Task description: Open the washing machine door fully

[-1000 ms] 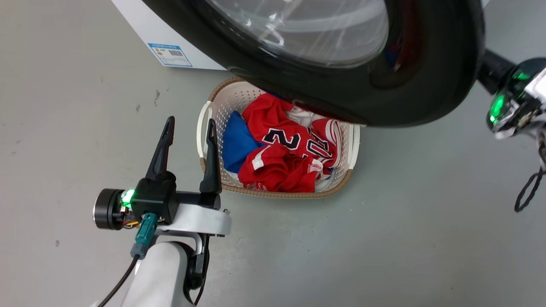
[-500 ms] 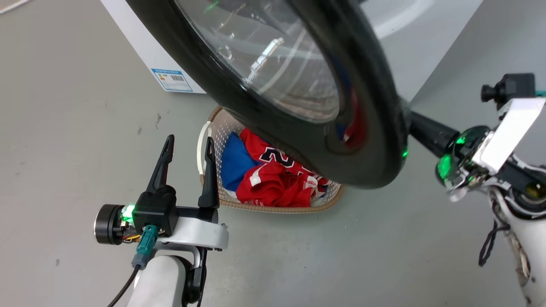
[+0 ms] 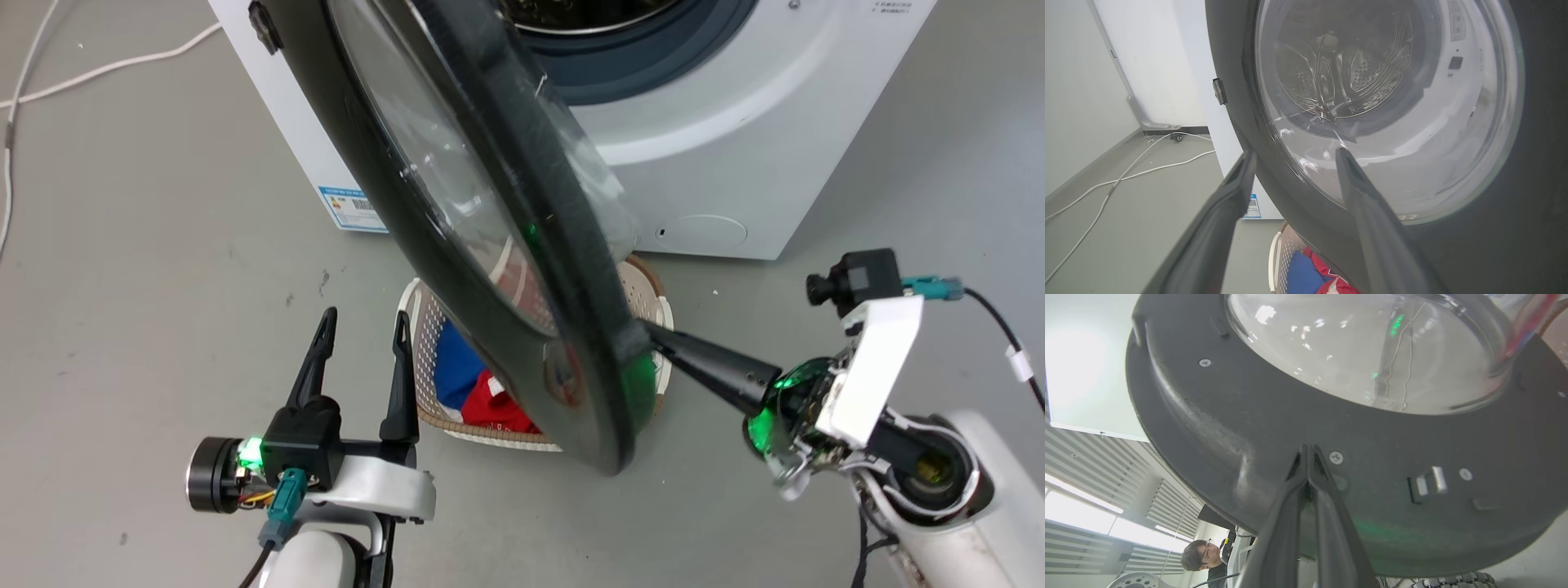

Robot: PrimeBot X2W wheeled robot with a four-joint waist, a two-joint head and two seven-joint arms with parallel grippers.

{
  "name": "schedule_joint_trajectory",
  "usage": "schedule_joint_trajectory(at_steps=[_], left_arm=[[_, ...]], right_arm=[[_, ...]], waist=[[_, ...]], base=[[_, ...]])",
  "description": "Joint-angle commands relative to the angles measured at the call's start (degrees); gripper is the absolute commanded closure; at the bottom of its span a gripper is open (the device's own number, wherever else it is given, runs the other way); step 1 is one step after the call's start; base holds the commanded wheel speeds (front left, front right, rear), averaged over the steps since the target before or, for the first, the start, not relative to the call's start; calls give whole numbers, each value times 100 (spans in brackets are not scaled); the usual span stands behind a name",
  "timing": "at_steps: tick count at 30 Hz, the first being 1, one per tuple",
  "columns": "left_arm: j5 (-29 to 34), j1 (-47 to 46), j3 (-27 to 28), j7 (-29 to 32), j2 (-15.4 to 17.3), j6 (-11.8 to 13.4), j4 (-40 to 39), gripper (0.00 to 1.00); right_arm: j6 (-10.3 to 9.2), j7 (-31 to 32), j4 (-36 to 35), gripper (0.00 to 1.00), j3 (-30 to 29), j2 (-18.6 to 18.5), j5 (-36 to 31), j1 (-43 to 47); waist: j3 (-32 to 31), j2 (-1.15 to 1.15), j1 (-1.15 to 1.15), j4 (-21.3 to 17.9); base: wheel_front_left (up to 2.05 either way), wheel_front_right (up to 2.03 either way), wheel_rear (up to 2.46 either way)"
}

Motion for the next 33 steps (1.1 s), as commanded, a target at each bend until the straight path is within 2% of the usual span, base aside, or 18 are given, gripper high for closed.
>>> schedule_joint_trajectory(at_steps=[1, 14, 22, 23, 25, 26, 33], left_arm=[[31, 84, 17, -16, -7, 13, 7, 0], [36, 392, 32, -16, -6, 29, 30, 0], [36, 568, 91, -16, -7, 33, 55, 0], [37, 631, 107, -16, -7, 29, 60, 0], [36, 685, 129, -16, -6, 24, 64, 0], [40, 720, 141, -16, -7, 23, 61, 0], [89, 909, 238, -16, -7, -41, 41, 0]], right_arm=[[16, 38, -64, 100, 100, 92, 34, 136], [16, 12, 41, 100, 659, 704, 37, 595], [17, -411, 140, 100, 297, 843, 125, 961], [17, -655, 58, 94, 25, 864, 127, 1088], [17, -916, -1, 51, -283, 904, 179, 1231], [17, -1076, -32, 0, -461, 910, 145, 1294], [17, -1911, -307, 0, -1347, 1010, -123, 1784]], waist=[[-98, 0, 1, 11], [-460, 0, 1, 52], [-745, 0, 1, 17], [-836, 0, 1, -6], [-925, 0, 1, -34], [-968, 0, 1, -51], [-1238, 0, 1, -166]], base=[[0, 0, 0], [0, 0, 0], [0, 0, 0], [0, 0, 0], [0, 0, 0], [0, 0, 0], [0, 0, 0]])
